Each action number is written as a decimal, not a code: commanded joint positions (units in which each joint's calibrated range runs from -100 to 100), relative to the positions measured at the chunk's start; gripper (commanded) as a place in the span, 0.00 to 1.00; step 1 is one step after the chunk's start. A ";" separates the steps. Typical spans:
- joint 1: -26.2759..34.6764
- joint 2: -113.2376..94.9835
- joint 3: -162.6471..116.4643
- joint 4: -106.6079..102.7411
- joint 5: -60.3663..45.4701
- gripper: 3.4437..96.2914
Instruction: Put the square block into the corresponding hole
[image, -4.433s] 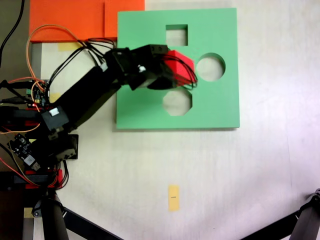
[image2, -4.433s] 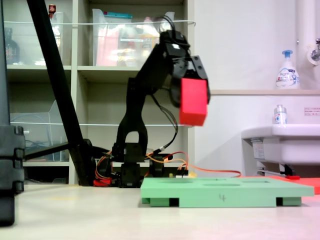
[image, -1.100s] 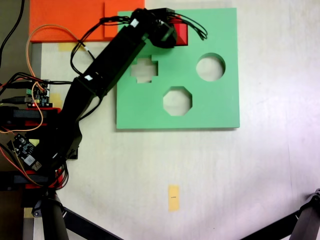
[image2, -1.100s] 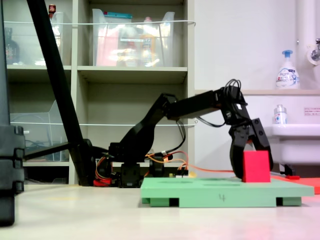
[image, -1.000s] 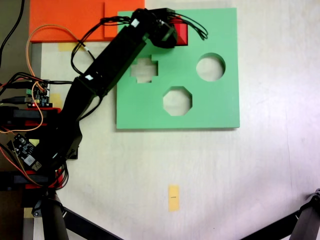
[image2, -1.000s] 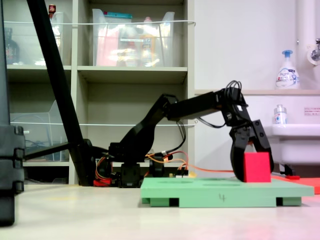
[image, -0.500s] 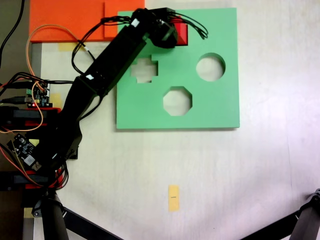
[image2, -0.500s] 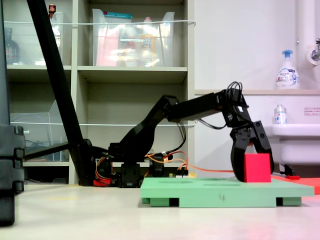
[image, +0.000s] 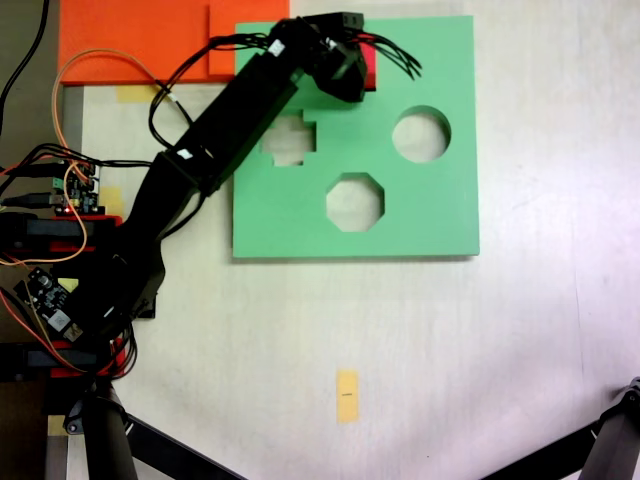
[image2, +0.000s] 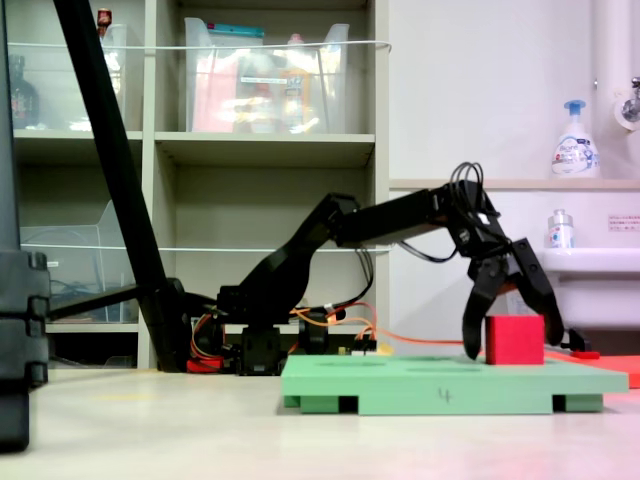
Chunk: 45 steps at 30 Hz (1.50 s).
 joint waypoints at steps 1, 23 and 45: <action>0.15 0.18 1.13 4.58 1.56 0.74; -5.23 -53.59 1.92 -6.11 -32.58 0.98; -27.45 -119.23 -65.27 38.19 -63.05 0.65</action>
